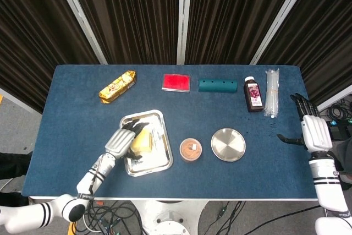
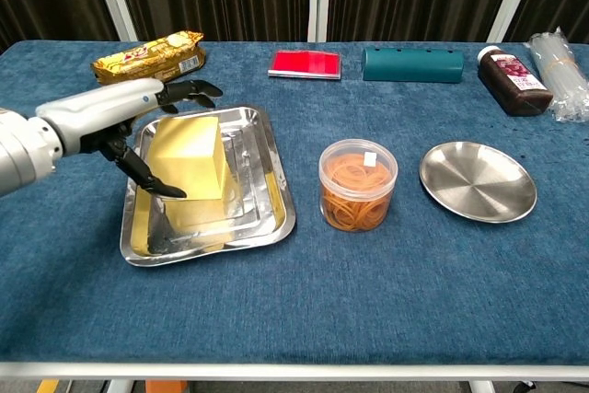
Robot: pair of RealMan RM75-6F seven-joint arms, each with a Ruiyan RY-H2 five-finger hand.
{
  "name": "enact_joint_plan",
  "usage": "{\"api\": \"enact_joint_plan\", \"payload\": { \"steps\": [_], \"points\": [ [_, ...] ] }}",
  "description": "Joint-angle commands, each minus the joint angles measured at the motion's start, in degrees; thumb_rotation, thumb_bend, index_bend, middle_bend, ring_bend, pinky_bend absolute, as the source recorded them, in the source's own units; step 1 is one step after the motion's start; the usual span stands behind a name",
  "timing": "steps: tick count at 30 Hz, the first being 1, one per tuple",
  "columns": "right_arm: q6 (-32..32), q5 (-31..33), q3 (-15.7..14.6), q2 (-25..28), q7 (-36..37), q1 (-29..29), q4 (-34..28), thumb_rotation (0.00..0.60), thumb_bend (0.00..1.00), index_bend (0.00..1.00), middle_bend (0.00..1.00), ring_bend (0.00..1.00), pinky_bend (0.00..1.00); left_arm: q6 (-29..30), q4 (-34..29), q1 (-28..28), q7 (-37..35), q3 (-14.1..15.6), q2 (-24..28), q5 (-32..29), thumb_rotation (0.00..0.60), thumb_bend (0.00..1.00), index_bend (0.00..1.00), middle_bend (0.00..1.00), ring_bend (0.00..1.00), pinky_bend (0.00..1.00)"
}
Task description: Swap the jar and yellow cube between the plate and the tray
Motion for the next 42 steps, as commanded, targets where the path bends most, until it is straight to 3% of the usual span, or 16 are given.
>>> {"api": "enact_joint_plan", "payload": {
  "steps": [1, 9, 16, 19, 23, 35, 42],
  "points": [
    [0.3, -0.4, 0.1, -0.1, 0.8, -0.5, 0.5, 0.6, 0.04, 0.0, 0.0, 0.0, 0.02, 0.8, 2.4, -0.7, -1.3, 0.0, -1.6, 0.6, 0.6, 0.15, 0.11, 0.23, 0.14, 0.27],
    [0.2, -1.1, 0.1, -0.8, 2.4, -1.5, 2.1, 0.6, 0.05, 0.0, 0.0, 0.0, 0.02, 1.6, 4.6, -2.4, -1.4, -1.2, -2.8, 0.5, 0.6, 0.24, 0.19, 0.37, 0.27, 0.4],
    [2.1, -1.6, 0.6, -1.1, 4.1, -3.1, 2.8, 0.6, 0.05, 0.0, 0.0, 0.0, 0.02, -2.7, 8.0, -10.2, -1.2, -7.2, -3.3, 0.3, 0.6, 0.24, 0.2, 0.38, 0.28, 0.41],
    [3.4, -1.3, 1.2, -1.2, 5.3, -4.2, 3.4, 0.6, 0.06, 0.0, 0.0, 0.0, 0.02, -6.0, 11.8, -14.7, -3.9, -10.2, -4.6, -0.6, 0.6, 0.24, 0.21, 0.38, 0.28, 0.41],
    [5.6, 0.2, 2.5, -1.5, 7.2, -5.8, 3.5, 0.6, 0.09, 0.0, 0.01, 0.0, 0.02, -8.9, 19.0, -20.1, -7.3, -11.7, -8.5, -0.1, 0.6, 0.24, 0.2, 0.38, 0.28, 0.41],
    [5.0, 0.9, 3.1, -1.9, 11.3, -8.1, 6.0, 0.6, 0.12, 0.0, 0.01, 0.0, 0.02, -9.7, 37.0, -28.3, -20.4, -9.5, -20.0, 3.7, 0.6, 0.23, 0.19, 0.32, 0.23, 0.37],
    [4.5, 0.7, 3.7, -2.3, 11.2, -8.0, 6.3, 0.6, 0.12, 0.0, 0.01, 0.0, 0.02, -9.2, 42.8, -28.7, -25.2, -7.2, -22.4, 4.8, 0.6, 0.07, 0.12, 0.08, 0.04, 0.19]
  ]
}}
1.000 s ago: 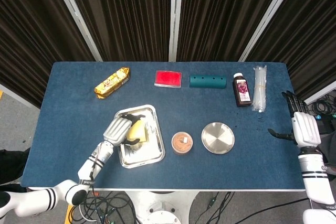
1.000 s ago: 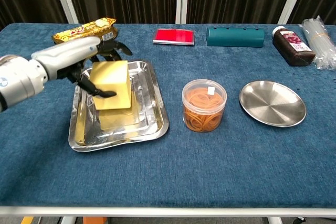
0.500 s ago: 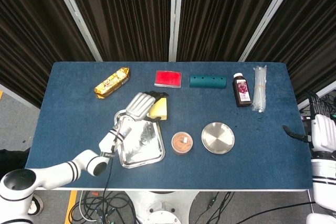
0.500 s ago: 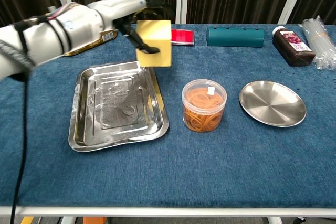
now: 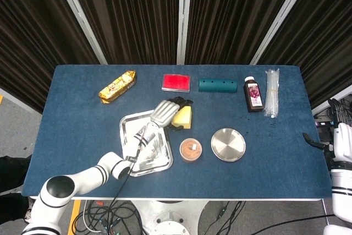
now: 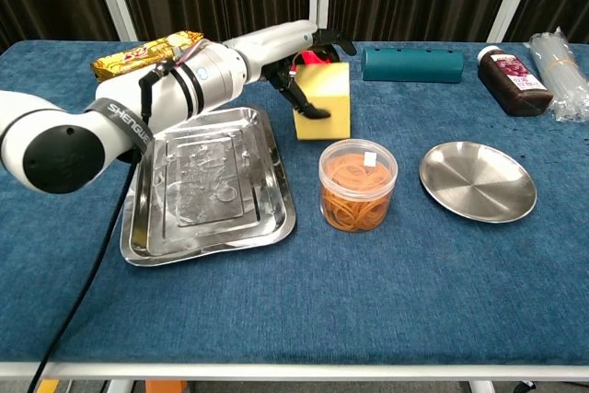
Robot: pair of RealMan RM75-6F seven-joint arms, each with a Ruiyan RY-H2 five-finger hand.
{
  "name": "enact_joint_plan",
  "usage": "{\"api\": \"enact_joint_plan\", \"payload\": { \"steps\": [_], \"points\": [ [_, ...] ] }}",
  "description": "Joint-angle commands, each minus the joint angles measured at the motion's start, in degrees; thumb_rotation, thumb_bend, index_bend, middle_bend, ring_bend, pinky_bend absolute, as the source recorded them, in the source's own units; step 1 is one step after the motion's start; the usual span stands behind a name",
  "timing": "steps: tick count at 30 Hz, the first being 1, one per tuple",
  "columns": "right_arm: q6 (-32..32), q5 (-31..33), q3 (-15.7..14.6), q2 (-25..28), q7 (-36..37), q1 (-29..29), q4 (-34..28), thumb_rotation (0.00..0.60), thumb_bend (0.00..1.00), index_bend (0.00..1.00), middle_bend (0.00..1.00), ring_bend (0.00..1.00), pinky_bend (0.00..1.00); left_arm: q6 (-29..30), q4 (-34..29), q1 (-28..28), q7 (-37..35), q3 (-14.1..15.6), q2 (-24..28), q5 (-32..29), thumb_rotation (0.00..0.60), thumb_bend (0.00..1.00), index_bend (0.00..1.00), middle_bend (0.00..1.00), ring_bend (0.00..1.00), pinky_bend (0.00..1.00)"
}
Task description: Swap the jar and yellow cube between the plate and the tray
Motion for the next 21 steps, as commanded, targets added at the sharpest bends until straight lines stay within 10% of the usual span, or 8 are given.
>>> {"api": "enact_joint_plan", "payload": {
  "steps": [1, 9, 16, 21],
  "points": [
    [-0.1, 0.0, 0.2, 0.0, -0.1, 0.0, -0.1, 0.6, 0.12, 0.0, 0.01, 0.0, 0.02, 1.3, 2.4, -0.1, -2.0, 1.3, -1.4, 0.8, 0.6, 0.07, 0.11, 0.08, 0.03, 0.19],
    [0.2, -0.4, 0.8, 0.1, 0.1, -0.4, -0.2, 0.6, 0.12, 0.0, 0.01, 0.0, 0.02, 9.8, -5.2, 4.6, 0.4, 2.6, 3.9, 1.7, 0.6, 0.06, 0.11, 0.08, 0.03, 0.18],
    [-0.7, -0.3, 0.9, 0.0, 1.5, -0.7, 1.4, 0.6, 0.12, 0.0, 0.01, 0.0, 0.02, 20.7, -33.1, 17.7, 14.6, 5.3, 17.5, -2.4, 0.6, 0.06, 0.11, 0.09, 0.03, 0.17],
    [-1.2, -1.0, 0.9, -0.5, 2.1, -0.6, 1.9, 0.6, 0.12, 0.0, 0.01, 0.0, 0.02, 17.3, -48.6, 20.9, 12.7, 11.9, 24.7, -0.3, 0.6, 0.06, 0.12, 0.13, 0.03, 0.19]
  ]
}}
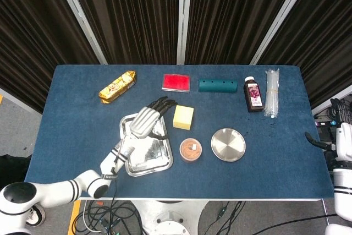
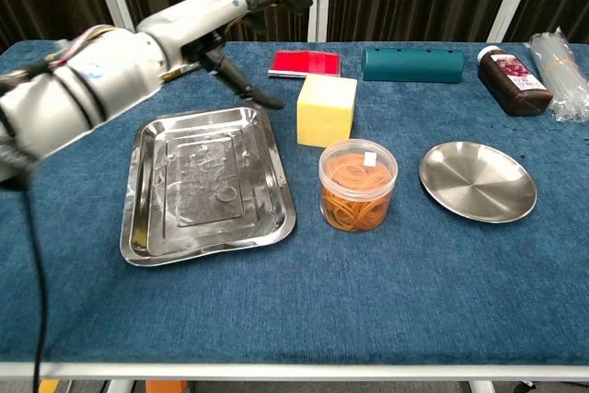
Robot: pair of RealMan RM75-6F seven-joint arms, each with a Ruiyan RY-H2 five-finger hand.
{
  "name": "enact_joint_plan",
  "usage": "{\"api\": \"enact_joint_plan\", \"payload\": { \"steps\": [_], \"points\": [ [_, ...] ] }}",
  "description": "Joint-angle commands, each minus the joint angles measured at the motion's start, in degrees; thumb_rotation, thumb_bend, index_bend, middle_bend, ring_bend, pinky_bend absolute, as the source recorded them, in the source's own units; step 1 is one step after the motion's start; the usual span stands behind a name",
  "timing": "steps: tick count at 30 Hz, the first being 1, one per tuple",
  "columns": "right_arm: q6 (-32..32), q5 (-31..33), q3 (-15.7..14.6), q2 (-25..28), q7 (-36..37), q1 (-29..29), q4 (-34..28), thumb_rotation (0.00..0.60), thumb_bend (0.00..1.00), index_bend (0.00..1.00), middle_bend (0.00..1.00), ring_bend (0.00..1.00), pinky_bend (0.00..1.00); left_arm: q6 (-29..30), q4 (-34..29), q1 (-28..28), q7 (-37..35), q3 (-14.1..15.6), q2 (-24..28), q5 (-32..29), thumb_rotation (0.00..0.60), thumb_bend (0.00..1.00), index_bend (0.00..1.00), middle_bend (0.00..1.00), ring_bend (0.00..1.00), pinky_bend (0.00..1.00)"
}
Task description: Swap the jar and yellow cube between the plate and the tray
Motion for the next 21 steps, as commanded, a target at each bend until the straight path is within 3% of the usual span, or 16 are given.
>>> {"api": "enact_joint_plan", "payload": {
  "steps": [1, 10, 21],
  "points": [
    [0.0, -0.3, -0.1, -0.4, 0.1, 0.0, 0.2, 0.6, 0.12, 0.0, 0.01, 0.0, 0.02, -0.2, -18.4, 6.4, 1.4, 7.4, 10.5, 1.8, 0.6, 0.06, 0.12, 0.13, 0.03, 0.2],
    [-0.9, 0.9, 0.1, -0.7, 0.5, -0.5, 0.8, 0.6, 0.13, 0.0, 0.0, 0.0, 0.02, -1.4, -14.0, 3.8, 0.0, 8.9, 4.6, 9.5, 0.6, 0.05, 0.12, 0.13, 0.03, 0.19],
    [-2.3, 1.7, 0.3, -0.7, 1.6, -0.8, 1.8, 0.6, 0.12, 0.0, 0.0, 0.0, 0.02, -5.0, -0.6, -2.0, -1.6, 4.4, -4.9, 9.7, 0.6, 0.05, 0.11, 0.12, 0.03, 0.19]
  ]
}}
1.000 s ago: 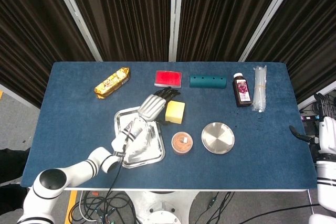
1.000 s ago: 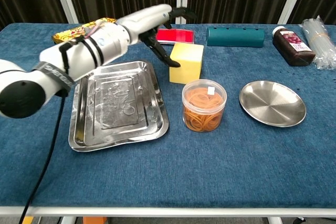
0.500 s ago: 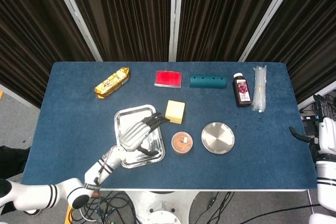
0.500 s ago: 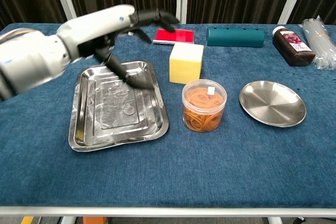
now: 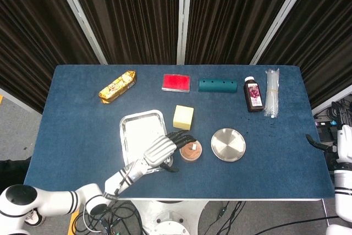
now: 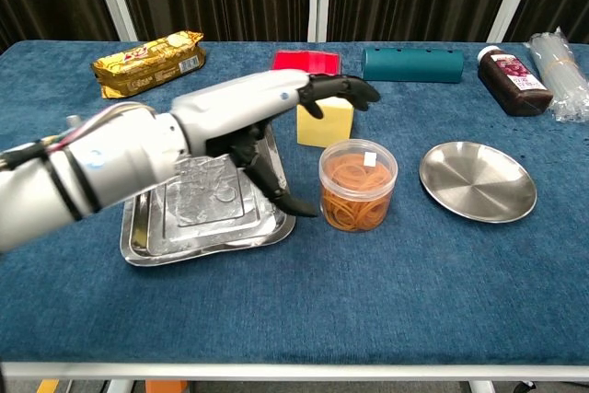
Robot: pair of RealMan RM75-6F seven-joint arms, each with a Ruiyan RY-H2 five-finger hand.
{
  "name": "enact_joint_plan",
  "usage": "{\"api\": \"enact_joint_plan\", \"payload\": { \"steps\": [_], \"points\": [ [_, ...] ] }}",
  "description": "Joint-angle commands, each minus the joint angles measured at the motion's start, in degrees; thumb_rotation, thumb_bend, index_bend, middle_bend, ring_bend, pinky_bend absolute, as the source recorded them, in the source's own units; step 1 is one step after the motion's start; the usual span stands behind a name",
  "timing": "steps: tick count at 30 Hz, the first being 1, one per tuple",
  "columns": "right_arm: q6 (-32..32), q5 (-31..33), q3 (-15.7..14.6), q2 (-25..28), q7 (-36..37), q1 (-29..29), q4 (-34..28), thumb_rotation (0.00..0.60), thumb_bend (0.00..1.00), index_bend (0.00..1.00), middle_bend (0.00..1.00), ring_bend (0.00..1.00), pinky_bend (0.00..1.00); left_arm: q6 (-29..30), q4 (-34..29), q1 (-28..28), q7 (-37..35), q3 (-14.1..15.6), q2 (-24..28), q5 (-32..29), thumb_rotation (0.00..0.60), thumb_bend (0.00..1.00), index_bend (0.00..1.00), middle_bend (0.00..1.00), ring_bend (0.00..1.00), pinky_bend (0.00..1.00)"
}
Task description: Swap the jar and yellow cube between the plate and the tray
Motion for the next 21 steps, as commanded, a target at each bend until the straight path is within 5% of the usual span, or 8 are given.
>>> {"api": "enact_joint_plan", "payload": {
  "steps": [1, 16, 21],
  "points": [
    [-0.5, 0.4, 0.2, -0.4, 0.6, 0.0, 0.8, 0.6, 0.12, 0.0, 0.0, 0.0, 0.02, -2.1, 3.7, -2.5, -1.9, -1.6, -2.7, -0.2, 0.6, 0.05, 0.11, 0.12, 0.03, 0.19],
    [0.4, -0.1, 0.5, 0.0, 1.2, -1.1, 1.0, 0.6, 0.12, 0.0, 0.0, 0.0, 0.02, -5.0, 13.9, -6.9, -7.1, -1.6, -8.7, 0.3, 0.6, 0.07, 0.14, 0.14, 0.05, 0.21],
    [0.1, -0.1, 0.4, -0.1, 1.2, -1.1, 1.2, 0.6, 0.12, 0.0, 0.0, 0.0, 0.02, -5.4, 16.0, -7.0, -7.6, -1.5, -9.7, -0.6, 0.6, 0.12, 0.25, 0.19, 0.14, 0.37]
  ]
}}
